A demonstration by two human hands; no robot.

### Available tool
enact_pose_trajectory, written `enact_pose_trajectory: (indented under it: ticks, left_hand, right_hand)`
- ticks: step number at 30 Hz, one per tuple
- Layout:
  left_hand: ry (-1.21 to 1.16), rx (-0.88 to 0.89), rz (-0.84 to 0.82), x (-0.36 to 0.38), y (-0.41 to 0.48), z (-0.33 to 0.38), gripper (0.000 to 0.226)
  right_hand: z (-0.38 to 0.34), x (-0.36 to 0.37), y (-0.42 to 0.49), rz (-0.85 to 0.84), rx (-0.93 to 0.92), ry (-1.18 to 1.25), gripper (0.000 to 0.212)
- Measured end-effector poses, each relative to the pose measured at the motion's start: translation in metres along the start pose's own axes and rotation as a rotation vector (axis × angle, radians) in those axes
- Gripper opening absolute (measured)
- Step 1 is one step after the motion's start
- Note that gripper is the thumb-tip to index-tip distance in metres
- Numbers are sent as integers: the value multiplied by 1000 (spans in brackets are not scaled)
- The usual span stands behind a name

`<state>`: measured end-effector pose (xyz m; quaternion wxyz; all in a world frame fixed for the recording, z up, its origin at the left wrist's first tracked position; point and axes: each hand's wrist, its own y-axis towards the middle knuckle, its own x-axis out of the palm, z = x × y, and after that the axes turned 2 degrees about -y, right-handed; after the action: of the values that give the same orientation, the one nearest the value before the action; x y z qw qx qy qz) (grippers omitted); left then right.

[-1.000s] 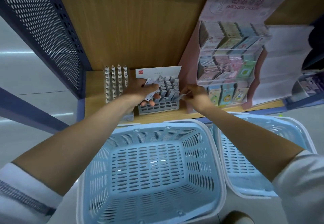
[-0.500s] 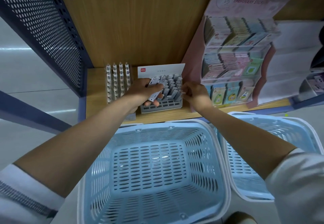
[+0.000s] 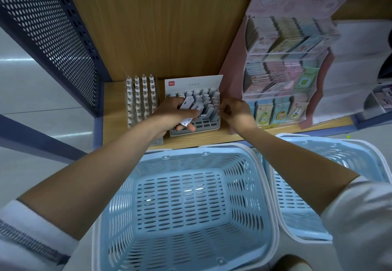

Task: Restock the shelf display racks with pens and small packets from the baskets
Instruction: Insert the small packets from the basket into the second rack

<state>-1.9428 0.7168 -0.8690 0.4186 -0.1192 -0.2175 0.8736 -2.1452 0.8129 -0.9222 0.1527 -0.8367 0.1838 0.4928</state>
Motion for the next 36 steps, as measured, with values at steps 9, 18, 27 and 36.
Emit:
enact_pose_trajectory:
  ticks: [9,18,27,36]
  left_hand:
    - [-23,-2,24,-1,-1,2,26]
    - [35,-10,-3,10,-3,8,14]
    - [-109,-47,91,5,0,6,16]
    - [-136,4,153,13,-6,17,6]
  right_hand:
    - [-4,-3,4,-71,3,-5,10]
    - [-39,-45,-9,-262,84,825,15]
    - [-26,-55,-8,-257,113,818,13]
    - [-37,-46,-16,-349,36,680,18]
